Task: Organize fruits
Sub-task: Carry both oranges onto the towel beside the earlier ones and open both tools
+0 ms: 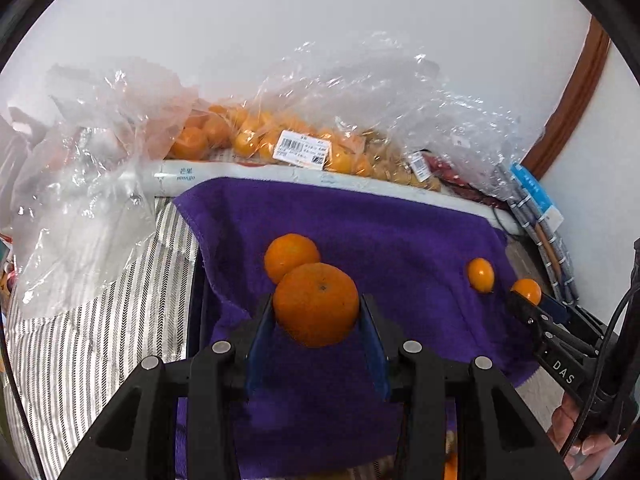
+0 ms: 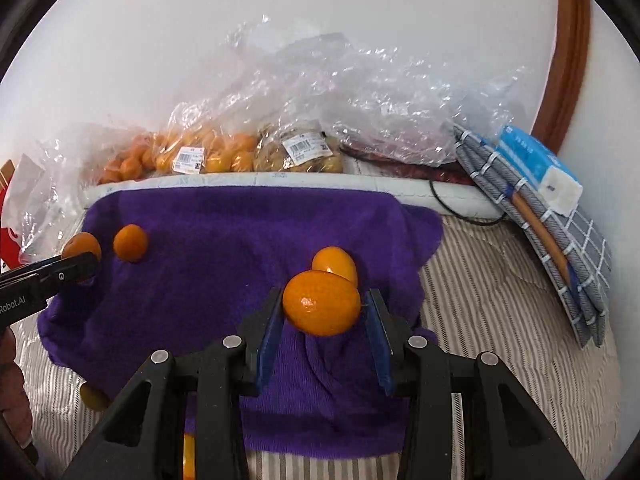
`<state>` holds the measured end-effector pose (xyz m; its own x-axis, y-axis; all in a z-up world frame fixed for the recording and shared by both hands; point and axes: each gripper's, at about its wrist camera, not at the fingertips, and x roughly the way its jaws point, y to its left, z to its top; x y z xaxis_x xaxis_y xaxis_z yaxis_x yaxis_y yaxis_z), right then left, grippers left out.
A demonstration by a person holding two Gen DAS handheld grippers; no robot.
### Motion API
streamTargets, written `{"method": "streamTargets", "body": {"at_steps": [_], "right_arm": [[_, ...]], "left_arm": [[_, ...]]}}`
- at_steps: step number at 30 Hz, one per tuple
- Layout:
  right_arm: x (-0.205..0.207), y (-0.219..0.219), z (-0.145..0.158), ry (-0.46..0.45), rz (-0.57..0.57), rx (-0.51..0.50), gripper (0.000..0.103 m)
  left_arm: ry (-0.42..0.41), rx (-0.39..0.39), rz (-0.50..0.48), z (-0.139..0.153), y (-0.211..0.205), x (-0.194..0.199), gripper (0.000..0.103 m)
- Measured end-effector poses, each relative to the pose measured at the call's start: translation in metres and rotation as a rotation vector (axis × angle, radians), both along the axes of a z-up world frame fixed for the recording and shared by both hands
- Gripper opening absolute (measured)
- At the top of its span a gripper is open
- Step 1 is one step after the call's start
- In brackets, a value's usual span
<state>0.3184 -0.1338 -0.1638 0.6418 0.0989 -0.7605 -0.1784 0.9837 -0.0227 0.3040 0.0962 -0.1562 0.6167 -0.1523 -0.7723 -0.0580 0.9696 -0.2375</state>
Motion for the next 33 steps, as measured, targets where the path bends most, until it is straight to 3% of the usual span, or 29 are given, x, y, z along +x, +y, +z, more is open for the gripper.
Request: {"method": "streamTargets", "body": {"at_steps": [16, 27, 31, 33], "right_arm": [[0.018, 0.004, -0.041, 0.078, 0.012, -0.018, 0.04], [0.019, 0.006, -0.043, 0.076, 0.014, -0.034, 0.041], [0.019, 0.005, -0.043, 0.081, 0.008, -0.023, 0.056], [0.017, 0.004, -0.04, 0.074, 0.009, -0.011, 0.058]], "left_arm": [[0.058, 0.008, -0.007, -0.031, 0.004, 0.01, 0.04], [0.066, 0.023, -0.001, -0.033, 0.004, 0.01, 0.04], [0.068, 0.024, -0.006, -0.033, 0.003, 0.011, 0.047], [0.069, 0.028, -0.003, -0.031, 0.002, 0.011, 0.049]]}}
